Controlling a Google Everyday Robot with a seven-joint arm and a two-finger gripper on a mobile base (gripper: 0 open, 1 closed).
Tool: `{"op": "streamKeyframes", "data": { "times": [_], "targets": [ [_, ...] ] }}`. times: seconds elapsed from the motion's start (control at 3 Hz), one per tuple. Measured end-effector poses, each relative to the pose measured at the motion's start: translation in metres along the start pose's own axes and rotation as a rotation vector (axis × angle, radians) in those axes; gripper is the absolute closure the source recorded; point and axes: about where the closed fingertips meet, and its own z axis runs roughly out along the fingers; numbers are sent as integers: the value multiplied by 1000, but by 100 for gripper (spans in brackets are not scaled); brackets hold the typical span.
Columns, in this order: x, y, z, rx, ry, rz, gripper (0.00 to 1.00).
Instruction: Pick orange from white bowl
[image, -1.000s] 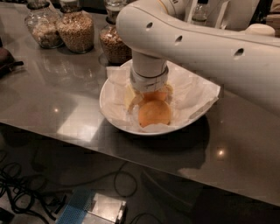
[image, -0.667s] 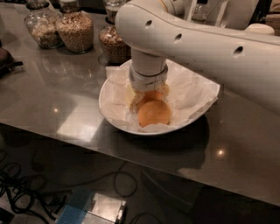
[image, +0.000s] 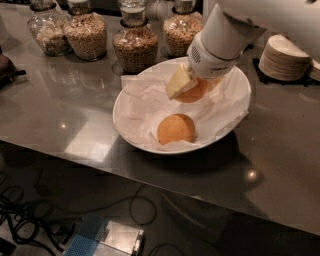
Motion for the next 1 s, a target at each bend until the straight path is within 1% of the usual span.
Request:
{"op": "streamKeyframes", "data": {
  "times": [0.33,0.67,1.0],
  "targets": [
    [-8,-12,-63,-152,-140,-32,100],
    [2,28,-126,-326,-263,-167,100],
    [13,42,-144,-392,-309,-215,100]
  ]
}}
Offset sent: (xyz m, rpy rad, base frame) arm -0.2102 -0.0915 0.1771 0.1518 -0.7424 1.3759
